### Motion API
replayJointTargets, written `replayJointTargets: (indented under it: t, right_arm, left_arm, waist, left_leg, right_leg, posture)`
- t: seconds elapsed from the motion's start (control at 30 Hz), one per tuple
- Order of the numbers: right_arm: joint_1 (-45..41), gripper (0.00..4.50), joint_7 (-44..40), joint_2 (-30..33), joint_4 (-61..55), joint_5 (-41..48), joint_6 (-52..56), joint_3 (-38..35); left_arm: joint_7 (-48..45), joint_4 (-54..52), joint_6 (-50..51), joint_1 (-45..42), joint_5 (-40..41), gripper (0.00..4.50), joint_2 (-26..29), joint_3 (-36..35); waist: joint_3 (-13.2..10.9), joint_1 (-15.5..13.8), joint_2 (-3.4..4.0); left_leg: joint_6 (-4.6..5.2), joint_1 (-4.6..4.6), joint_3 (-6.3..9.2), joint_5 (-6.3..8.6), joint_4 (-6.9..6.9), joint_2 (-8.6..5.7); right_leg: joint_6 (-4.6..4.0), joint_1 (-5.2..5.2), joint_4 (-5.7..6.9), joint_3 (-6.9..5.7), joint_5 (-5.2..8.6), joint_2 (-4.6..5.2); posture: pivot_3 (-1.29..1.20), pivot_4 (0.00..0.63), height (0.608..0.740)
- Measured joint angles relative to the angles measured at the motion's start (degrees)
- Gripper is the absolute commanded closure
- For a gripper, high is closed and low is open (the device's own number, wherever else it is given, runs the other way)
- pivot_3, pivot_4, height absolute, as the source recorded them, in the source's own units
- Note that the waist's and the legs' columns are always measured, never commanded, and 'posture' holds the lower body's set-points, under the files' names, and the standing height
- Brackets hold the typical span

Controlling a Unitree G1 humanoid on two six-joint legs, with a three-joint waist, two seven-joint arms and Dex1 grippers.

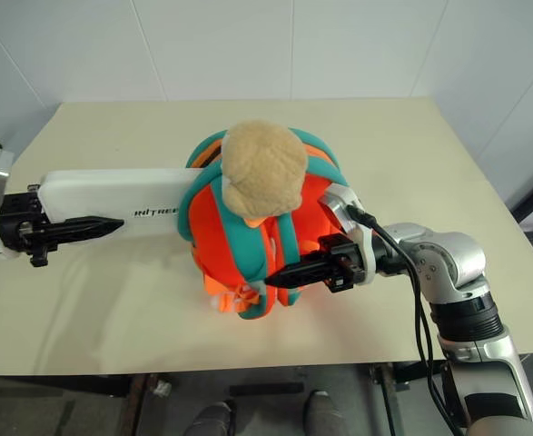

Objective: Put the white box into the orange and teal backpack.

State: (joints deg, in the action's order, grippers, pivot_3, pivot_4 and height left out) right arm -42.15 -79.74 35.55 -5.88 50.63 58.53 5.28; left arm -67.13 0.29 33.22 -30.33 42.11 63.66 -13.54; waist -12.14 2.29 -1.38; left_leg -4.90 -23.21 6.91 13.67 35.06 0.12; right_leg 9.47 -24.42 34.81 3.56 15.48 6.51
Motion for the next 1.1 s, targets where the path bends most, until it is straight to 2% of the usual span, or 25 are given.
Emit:
replayJointTargets:
  t: [0.13,0.27,0.4,0.5,0.53,0.6,0.73,0.87,1.1]
  right_arm:
    - [0.06,4.48,0.09,-0.25,0.17,-0.01,-0.54,0.09]
    - [0.38,4.48,0.7,-1.09,-0.69,-0.01,-0.94,0.75]
    - [0.9,4.48,1.88,-1.69,-1.09,0.0,-1.1,0.87]
    - [1.1,4.48,3.03,-2.32,-1.95,0.03,-1.14,0.87]
    - [1.24,4.48,3.49,-2.41,-2.32,0.07,-1.14,0.84]
    - [1.7,4.5,4.3,-2.45,-3.04,0.29,-1.14,0.57]
    - [3.2,4.5,5.63,-2.46,-4.05,0.67,-1.07,0.4]
    - [3.66,4.5,6.1,-2.44,-5.01,1.34,-1.06,0.3]
    - [3.9,4.5,6.25,-2.33,-4.78,1.39,-1.25,0.22]
  left_arm:
    - [0.6,0.76,0.55,-10.85,-5.53,3.07,-5.3,8.79]
    - [1.12,2.1,0.65,-18.99,-8.94,3.07,-17.01,17.19]
    - [1.36,6.11,-0.03,-22.34,-11.04,3.07,-24.84,19.74]
    - [1.22,8.17,-1.43,-22.67,-13.25,3.07,-27.2,21.21]
    - [1.03,8.85,-2.14,-22.67,-14.2,3.07,-27.35,21.36]
    - [0.95,9.87,-3.59,-22.64,-16.08,2.35,-27.38,21.46]
    - [0.95,10.3,-6.02,-22.25,-18.06,1.17,-26.98,21.28]
    - [-0.35,10.81,-7.59,-22.14,-18.75,0.02,-24.17,20.34]
    - [-8.54,10.39,-6.38,-21.98,-15.32,0.01,-14.29,13.48]
  waist:
    - [0.0,-0.81,0.0]
    - [0.0,-0.92,-0.01]
    - [-0.02,-0.15,-0.02]
    - [-0.02,0.05,-0.02]
    - [-0.02,0.02,-0.02]
    - [-0.02,-0.21,-0.02]
    - [-0.01,-0.62,-0.02]
    - [-0.02,-0.35,-0.02]
    - [-0.02,-0.12,-0.02]
  left_leg:
    - [0.0,-0.01,0.01,0.0,0.03,-0.03]
    - [-0.01,-0.1,0.06,-0.02,0.12,-0.08]
    - [0.0,-0.08,0.04,-0.02,0.11,-0.05]
    - [0.01,-0.08,0.05,-0.02,0.1,-0.05]
    - [0.0,-0.07,0.04,-0.02,0.1,-0.05]
    - [0.0,-0.07,0.04,-0.02,0.12,-0.06]
    - [0.01,-0.06,0.05,-0.05,0.16,-0.06]
    - [0.03,-0.03,0.06,-0.06,0.17,-0.05]
    - [0.03,-0.05,0.05,-0.06,0.14,-0.05]
  right_leg:
    - [0.05,0.01,0.08,0.0,-0.01,0.01]
    - [0.13,0.02,0.07,0.0,-0.04,0.02]
    - [0.15,-0.05,0.12,0.01,0.02,0.01]
    - [0.15,-0.08,0.17,0.01,0.07,0.01]
    - [0.16,-0.08,0.17,0.01,0.07,0.02]
    - [0.16,-0.06,0.16,0.01,0.07,0.03]
    - [0.16,-0.04,0.22,0.01,0.06,0.03]
    - [0.16,-0.05,0.27,0.01,0.06,0.02]
    - [0.16,-0.05,0.24,0.01,0.06,0.02]
  posture:
    - [0.0,0.15,0.74]
    - [0.0,0.15,0.74]
    - [0.0,0.15,0.74]
    - [0.0,0.15,0.74]
    - [0.0,0.15,0.74]
    - [0.0,0.15,0.74]
    - [0.0,0.15,0.74]
    - [0.0,0.15,0.74]
    - [0.0,0.15,0.74]
